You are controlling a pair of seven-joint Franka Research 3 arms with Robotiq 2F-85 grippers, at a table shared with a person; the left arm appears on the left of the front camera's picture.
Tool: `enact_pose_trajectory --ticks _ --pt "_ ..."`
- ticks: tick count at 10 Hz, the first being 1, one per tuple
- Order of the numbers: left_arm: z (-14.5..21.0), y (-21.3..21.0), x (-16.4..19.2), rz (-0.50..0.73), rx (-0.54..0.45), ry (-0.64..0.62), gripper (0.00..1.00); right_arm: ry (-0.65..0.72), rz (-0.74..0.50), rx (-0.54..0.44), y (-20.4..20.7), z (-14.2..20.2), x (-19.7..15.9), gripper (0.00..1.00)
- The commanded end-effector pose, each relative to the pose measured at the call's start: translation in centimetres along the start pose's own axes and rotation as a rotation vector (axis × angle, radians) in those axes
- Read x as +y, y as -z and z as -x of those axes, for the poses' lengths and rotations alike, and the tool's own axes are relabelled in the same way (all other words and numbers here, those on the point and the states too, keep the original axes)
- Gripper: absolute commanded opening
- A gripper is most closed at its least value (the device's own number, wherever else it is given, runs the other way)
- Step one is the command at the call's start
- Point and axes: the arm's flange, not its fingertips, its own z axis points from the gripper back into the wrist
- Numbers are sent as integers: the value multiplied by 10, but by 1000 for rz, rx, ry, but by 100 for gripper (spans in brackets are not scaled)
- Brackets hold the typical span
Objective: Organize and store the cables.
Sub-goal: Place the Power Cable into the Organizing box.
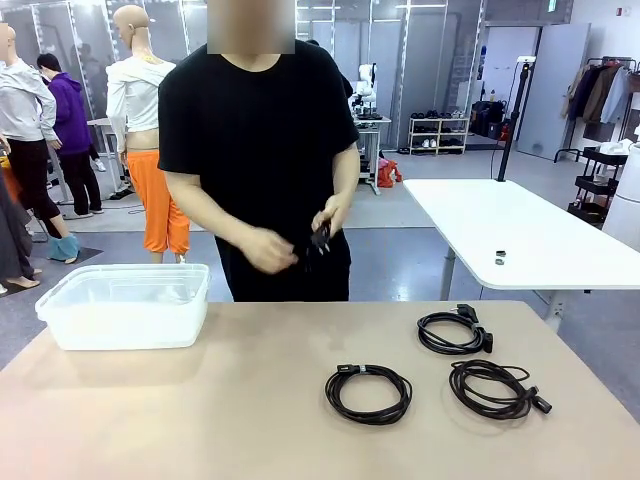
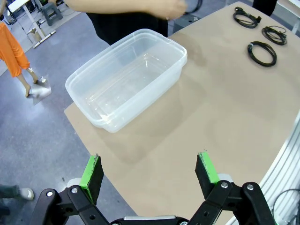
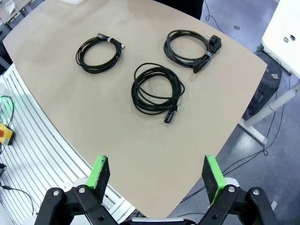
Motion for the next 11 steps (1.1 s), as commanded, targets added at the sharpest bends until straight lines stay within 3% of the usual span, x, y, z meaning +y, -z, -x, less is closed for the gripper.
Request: enact_pose_trajectory --ticks 1,5,11 --pt "-1 -1 1 10 -13 12 100 -8 -9 -5 1 -2 0 100" --pt "-1 -1 1 10 -13 12 100 0 0 0 0 0 0 100" --pt "-1 -1 1 10 -13 12 100 25 29 240 57 -113 3 100"
